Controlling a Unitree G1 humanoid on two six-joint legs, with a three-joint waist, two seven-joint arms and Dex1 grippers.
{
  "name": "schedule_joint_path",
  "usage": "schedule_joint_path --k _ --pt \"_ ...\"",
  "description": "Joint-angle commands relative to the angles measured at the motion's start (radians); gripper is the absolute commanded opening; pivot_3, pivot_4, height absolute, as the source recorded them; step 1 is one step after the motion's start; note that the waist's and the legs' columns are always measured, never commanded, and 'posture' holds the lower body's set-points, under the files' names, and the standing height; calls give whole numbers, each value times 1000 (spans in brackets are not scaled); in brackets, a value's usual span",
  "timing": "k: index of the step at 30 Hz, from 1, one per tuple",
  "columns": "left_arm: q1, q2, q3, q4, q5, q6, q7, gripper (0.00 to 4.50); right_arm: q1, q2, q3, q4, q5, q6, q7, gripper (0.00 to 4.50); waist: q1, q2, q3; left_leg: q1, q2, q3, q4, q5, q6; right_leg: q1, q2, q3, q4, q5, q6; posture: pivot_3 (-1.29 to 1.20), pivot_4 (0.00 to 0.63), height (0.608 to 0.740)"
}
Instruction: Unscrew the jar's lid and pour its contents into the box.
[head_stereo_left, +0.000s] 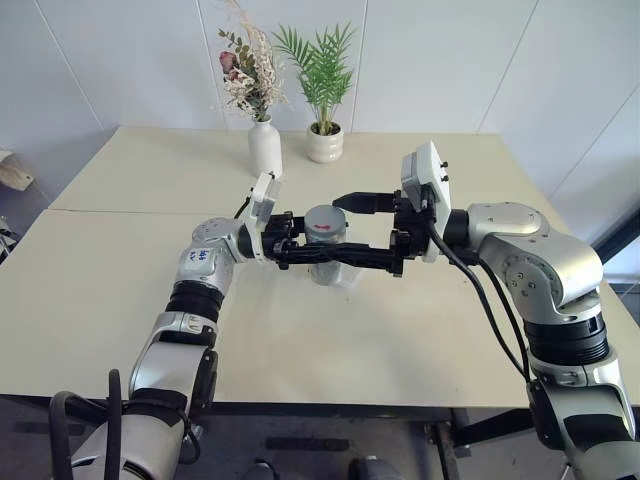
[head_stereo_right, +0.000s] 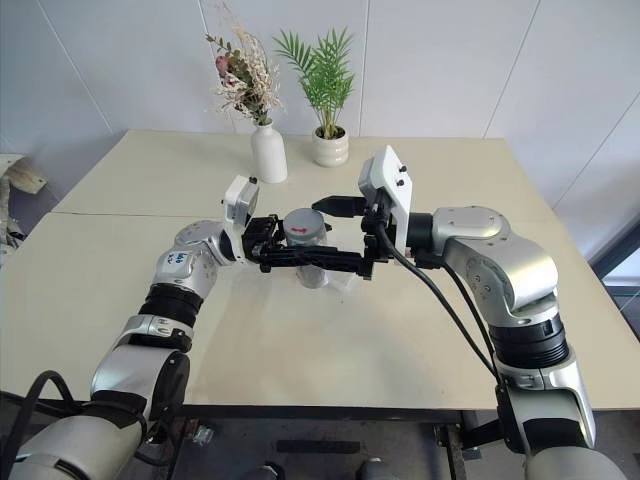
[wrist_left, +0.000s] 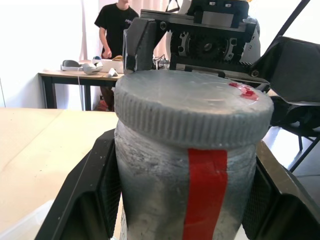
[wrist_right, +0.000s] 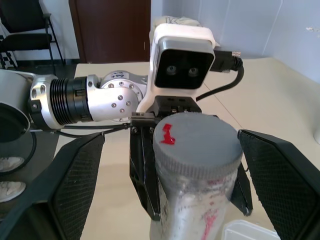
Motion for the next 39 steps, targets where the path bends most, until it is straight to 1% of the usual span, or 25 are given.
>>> schedule_joint_path --k 1,13,25,31,39 --pt "-23 -4 -8 -20 -10 -13 -51 2598 -35 17 11 11 -1 -31 19 4482 0 0 0 0 0 0 0 0 0 0 0 0 0 0 0 0 150 740" --pt "-34 -27 -44 -26 -12 -30 -66 2598 -93 57 54 140 -67 -107 56 4482 0 0 0 0 0 0 0 0 0 0 0 0 0 0 0 0 150 740" --pt "-24 -29 -63 -37 -9 -37 -62 2598 -126 91 68 195 -103 -141 79 4482 0 0 0 0 0 0 0 0 0 0 0 0 0 0 0 0 150 740" --pt "-18 -24 -78 -46 -2 -54 -74 2598 -129 86 62 212 -118 -149 75 4482 0 0 0 0 0 0 0 0 0 0 0 0 0 0 0 0 150 740" --pt "-19 -13 -75 -39 -6 -66 -73 2598 -113 48 38 212 -129 -147 75 4482 0 0 0 0 0 0 0 0 0 0 0 0 0 0 0 0 150 740"
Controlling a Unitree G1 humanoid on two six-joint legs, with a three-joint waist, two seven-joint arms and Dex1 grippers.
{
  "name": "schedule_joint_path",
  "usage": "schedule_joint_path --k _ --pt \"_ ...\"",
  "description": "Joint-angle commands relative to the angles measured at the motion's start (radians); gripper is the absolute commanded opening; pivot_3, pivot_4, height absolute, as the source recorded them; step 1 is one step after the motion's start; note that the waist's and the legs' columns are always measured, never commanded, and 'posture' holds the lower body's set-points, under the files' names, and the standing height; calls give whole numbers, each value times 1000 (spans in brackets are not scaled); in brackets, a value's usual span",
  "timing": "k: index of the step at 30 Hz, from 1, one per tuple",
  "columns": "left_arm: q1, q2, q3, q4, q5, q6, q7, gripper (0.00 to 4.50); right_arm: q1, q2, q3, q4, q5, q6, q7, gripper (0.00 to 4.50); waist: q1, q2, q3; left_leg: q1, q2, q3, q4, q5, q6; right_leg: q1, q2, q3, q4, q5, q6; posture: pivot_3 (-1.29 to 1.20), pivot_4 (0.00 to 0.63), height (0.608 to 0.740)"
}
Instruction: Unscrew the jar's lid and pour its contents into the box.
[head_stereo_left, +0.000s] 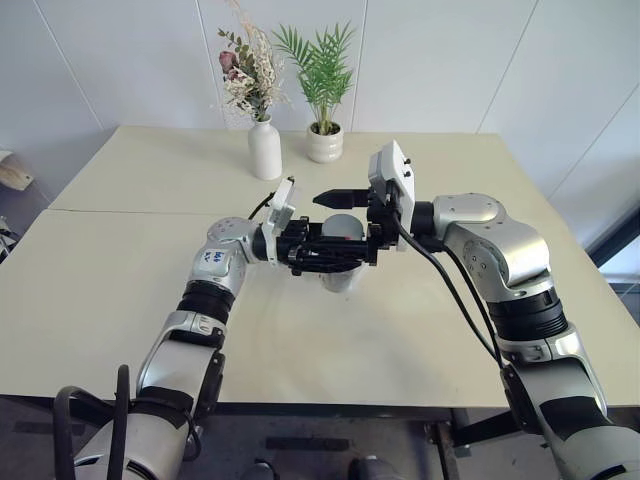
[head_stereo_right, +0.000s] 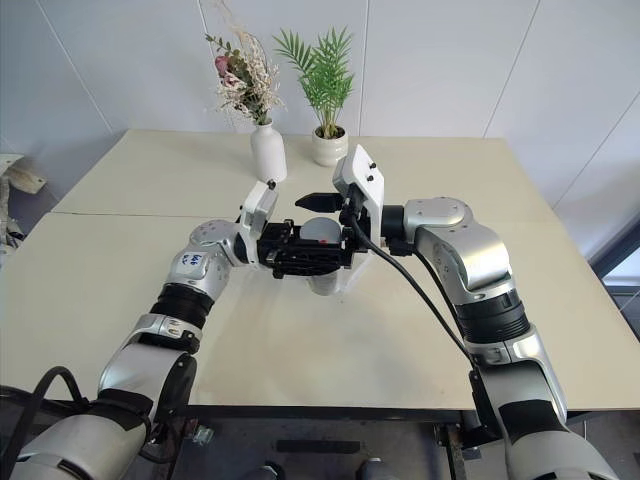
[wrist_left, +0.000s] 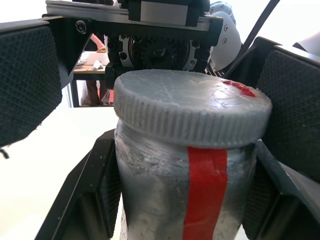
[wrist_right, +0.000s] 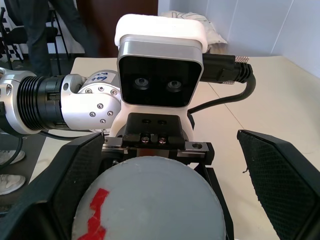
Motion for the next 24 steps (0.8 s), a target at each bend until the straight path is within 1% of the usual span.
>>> schedule_joint_path --k 1,18,24 --pt "-11 12 4 -30 -9 -14 -71 2598 -5 -40 -53 -25 -3 -8 -7 4482 0 0 0 0 0 0 0 0 0 0 0 0 0 0 0 0 150 740" --pt "-17 38 29 -4 -11 -15 -51 2598 83 -150 -128 -134 37 56 -49 4482 1 0 0 0 0 0 0 0 0 0 0 0 0 0 0 0 150 740" --pt "-19 35 36 9 -7 -15 -45 2598 114 -164 -144 -225 84 110 -67 4482 0 0 0 0 0 0 0 0 0 0 0 0 0 0 0 0 150 740"
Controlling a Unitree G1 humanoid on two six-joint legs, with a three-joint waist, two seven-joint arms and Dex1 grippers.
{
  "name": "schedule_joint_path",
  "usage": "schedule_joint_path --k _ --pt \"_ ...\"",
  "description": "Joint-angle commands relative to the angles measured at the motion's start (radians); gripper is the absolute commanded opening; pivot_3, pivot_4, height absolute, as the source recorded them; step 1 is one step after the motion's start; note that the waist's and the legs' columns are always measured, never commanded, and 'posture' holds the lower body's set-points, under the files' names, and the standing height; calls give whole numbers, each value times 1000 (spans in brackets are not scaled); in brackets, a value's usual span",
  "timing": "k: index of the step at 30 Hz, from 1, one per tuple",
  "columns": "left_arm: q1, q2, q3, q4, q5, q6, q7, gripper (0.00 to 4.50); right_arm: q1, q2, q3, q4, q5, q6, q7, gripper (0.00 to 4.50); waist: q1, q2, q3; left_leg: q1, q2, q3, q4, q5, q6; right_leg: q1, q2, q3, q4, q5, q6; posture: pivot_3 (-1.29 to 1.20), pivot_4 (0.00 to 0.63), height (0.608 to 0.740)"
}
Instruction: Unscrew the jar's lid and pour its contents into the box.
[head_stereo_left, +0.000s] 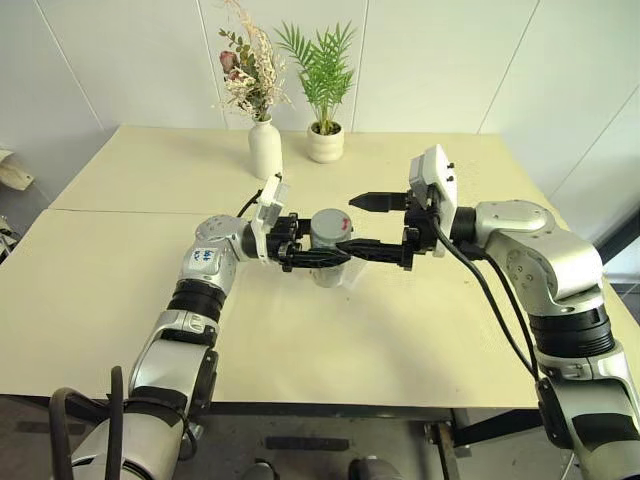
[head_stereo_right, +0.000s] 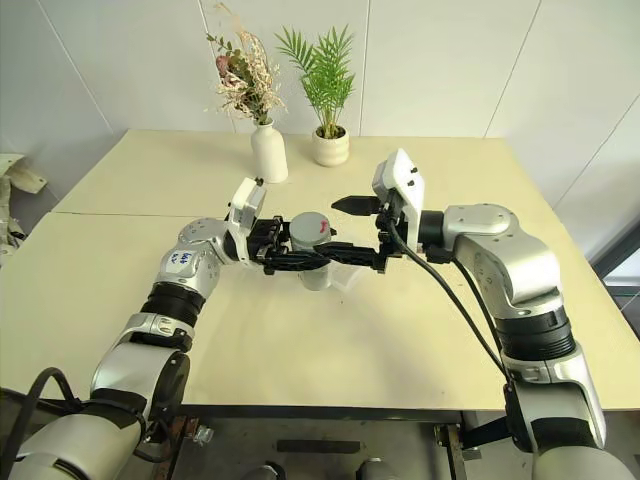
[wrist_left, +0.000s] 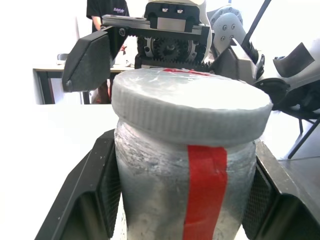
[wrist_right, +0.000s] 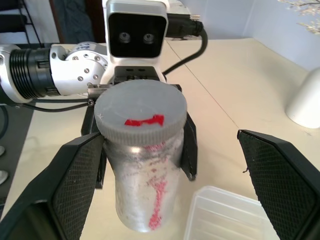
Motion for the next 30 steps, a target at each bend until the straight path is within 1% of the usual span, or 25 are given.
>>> schedule_joint_path --k 1,8,14,23,30 --pt "-21 3 12 -1 -8 -12 -43 2598 7 -12 -50 -82 40 26 -26 4482 -1 0 0 0 0 0 0 0 0 0 0 0 0 0 0 0 150 740" --pt "-25 -4 13 5 -7 -15 -42 2598 18 15 -51 -161 92 75 -65 4482 0 0 0 0 0 0 0 0 0 0 0 0 0 0 0 0 150 740" --pt "-27 -9 12 11 -5 -23 -40 2598 6 34 -40 -185 127 94 -81 4482 0 0 0 0 0 0 0 0 0 0 0 0 0 0 0 0 150 740" --pt "-11 -24 6 -18 -9 -23 -38 2598 -45 110 7 -91 70 31 -104 4482 -1 0 0 0 0 0 0 0 0 0 0 0 1 0 0 0 150 740" --pt "1 -28 -2 -49 -11 -15 -41 2598 -76 136 39 -35 42 -5 -72 4482 -1 0 0 0 0 0 0 0 0 0 0 0 0 0 0 0 150 740"
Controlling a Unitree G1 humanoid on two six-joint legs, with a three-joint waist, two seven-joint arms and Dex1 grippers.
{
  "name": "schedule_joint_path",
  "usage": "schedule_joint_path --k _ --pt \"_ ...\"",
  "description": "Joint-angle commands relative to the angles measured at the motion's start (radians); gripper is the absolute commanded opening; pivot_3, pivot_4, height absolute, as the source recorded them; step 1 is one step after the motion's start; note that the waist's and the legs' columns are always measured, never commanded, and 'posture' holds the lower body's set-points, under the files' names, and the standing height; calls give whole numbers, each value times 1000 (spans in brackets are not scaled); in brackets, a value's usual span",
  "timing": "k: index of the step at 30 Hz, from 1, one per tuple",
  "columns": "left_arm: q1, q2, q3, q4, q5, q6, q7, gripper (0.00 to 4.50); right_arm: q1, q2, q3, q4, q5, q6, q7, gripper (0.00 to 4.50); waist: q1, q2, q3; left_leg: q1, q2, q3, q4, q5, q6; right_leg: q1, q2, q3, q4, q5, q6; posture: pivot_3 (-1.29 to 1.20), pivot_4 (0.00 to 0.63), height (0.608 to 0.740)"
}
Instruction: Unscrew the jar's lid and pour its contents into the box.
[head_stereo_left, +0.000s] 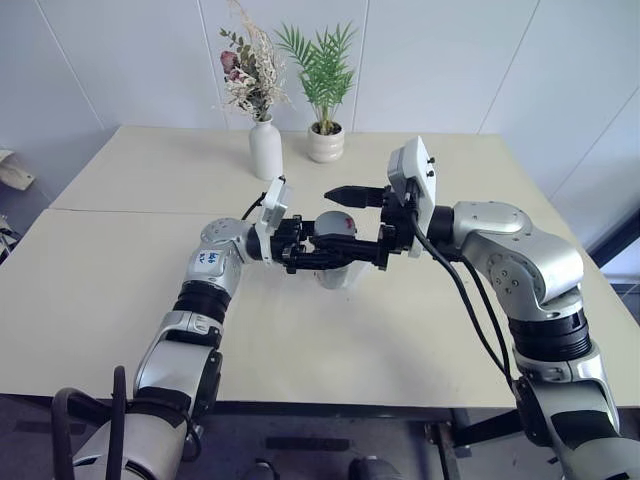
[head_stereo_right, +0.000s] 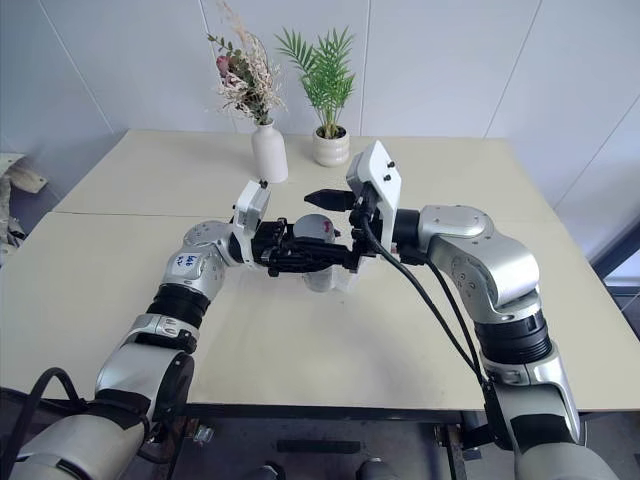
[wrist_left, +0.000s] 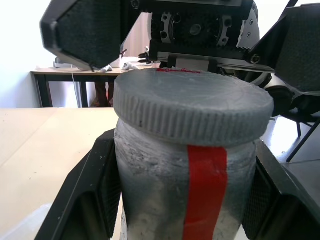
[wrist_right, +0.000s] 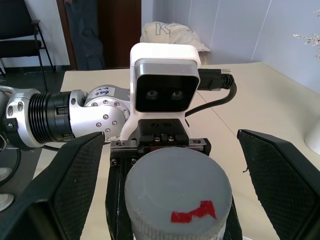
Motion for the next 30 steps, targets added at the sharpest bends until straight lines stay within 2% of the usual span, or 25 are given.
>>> schedule_joint_path --k 1,17,30 --pt "-3 -7 -1 -51 -13 0 -41 2598 -39 16 17 16 -12 -41 29 4482 -1 0 0 0 0 0 0 0 0 0 0 0 0 0 0 0 150 740" --pt "-4 -19 -7 -56 -16 8 -38 2598 -89 56 54 150 -90 -123 77 4482 0 0 0 0 0 0 0 0 0 0 0 0 1 0 0 0 150 740" --pt "-5 -7 4 -47 -16 13 -33 2598 -59 3 9 124 -97 -110 62 4482 0 0 0 0 0 0 0 0 0 0 0 0 1 0 0 0 150 740"
